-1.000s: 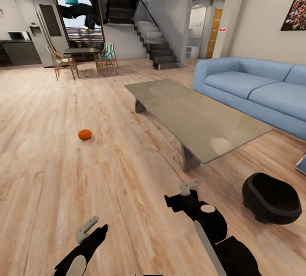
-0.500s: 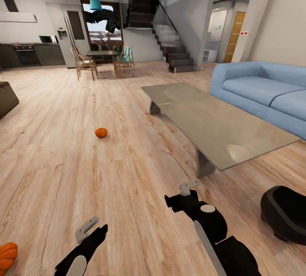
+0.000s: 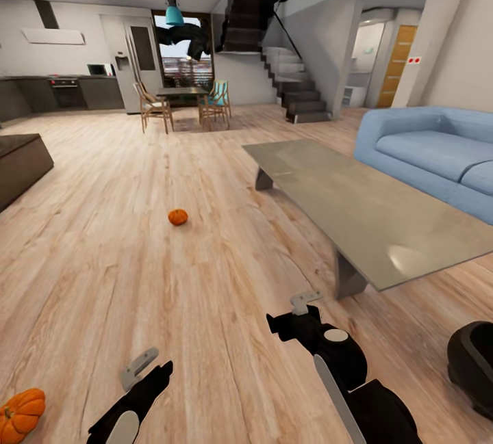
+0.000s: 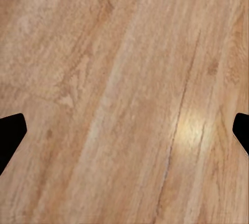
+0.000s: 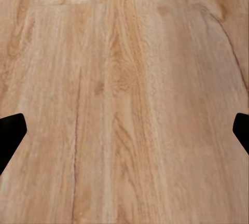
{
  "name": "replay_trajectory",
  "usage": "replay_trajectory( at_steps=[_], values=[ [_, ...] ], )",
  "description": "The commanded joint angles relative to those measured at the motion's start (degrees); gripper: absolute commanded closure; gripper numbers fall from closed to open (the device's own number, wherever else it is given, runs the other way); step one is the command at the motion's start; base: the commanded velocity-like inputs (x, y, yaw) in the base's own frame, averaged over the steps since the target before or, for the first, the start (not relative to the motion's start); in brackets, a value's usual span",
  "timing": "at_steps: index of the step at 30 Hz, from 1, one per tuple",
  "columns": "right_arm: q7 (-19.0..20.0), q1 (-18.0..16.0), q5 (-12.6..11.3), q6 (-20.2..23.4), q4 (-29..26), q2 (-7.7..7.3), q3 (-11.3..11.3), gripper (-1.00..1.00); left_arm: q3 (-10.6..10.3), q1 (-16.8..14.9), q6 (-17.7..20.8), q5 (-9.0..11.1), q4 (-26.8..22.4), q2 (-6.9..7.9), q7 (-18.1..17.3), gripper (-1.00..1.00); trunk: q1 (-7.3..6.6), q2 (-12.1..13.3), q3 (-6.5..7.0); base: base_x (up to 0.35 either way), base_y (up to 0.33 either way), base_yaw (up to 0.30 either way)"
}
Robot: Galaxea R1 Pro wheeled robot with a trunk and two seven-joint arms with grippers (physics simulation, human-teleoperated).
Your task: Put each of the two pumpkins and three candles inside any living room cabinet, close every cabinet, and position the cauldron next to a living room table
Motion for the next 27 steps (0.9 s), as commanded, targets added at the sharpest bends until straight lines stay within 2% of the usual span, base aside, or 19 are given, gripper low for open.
replay_trajectory(
  at_steps=[1, 9, 27],
  values=[
    [-0.59, -0.04, -0.61, 0.23, -0.07, 0.0, 0.05, -1.0, -0.11, -0.04, 0.07, 0.34, -0.07, 0.05, 0.43, -1.0, 0.01, -0.02, 0.03, 0.241, 0.177, 0.103],
    [-0.59, -0.04, -0.61, 0.23, -0.07, -0.01, 0.04, -1.0, -0.01, -0.04, 0.06, 0.4, 0.01, 0.07, 0.92, -1.0, 0.01, -0.02, 0.72, 0.276, 0.148, 0.103],
    [-0.25, -0.04, -0.67, 0.71, -0.07, -0.01, -0.48, -1.0, 0.02, 0.02, 0.07, 0.52, 0.02, 0.14, 0.92, -1.0, 0.01, -0.02, 1.8, 0.338, 0.009, 0.08]
  ],
)
